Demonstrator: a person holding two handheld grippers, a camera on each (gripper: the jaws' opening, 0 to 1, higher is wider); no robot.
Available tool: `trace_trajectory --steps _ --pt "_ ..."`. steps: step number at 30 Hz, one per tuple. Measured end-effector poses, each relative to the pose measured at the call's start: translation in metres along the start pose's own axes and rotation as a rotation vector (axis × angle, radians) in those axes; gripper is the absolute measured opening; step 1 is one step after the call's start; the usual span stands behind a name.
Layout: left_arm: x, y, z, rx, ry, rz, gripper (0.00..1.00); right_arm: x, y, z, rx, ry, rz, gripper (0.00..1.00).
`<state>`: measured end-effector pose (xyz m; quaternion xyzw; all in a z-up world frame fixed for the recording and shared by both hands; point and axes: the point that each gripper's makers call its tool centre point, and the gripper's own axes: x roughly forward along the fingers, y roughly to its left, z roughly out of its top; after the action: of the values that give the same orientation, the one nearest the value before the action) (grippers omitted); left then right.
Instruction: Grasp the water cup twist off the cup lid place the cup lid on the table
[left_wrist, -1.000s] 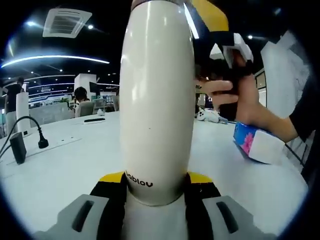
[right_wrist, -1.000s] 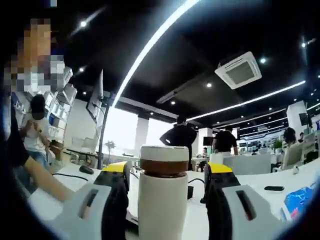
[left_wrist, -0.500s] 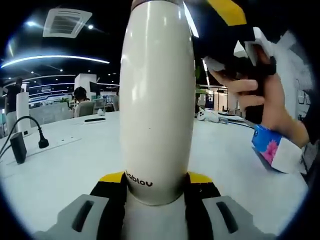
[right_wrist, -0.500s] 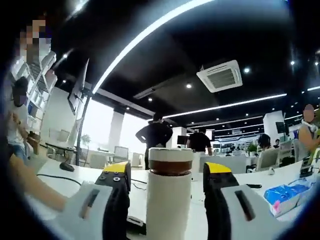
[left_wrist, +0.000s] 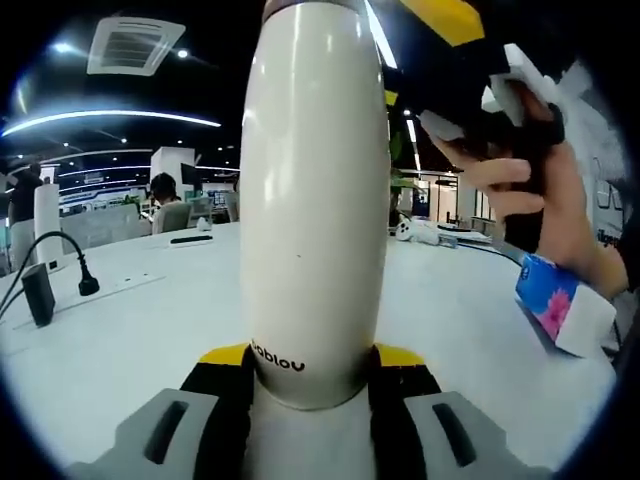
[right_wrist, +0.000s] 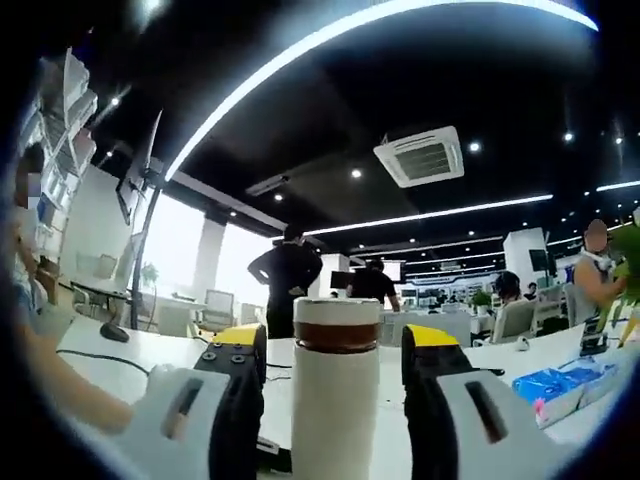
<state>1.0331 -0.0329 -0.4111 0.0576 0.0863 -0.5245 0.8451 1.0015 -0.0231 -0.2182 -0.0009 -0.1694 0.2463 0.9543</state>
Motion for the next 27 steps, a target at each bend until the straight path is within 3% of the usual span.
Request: trace_trajectory --steps 11,27 --pt "0.000 0.000 0.000 0.000 0.000 0.000 0.47 0.011 -0.006 0.005 -0.024 -0.018 -0.051 0.54" --pt "0.000 -0.001 0.000 -0.001 0.002 0.003 0.46 0.019 -0.006 0.000 -0.026 -0.010 -0.047 0.47"
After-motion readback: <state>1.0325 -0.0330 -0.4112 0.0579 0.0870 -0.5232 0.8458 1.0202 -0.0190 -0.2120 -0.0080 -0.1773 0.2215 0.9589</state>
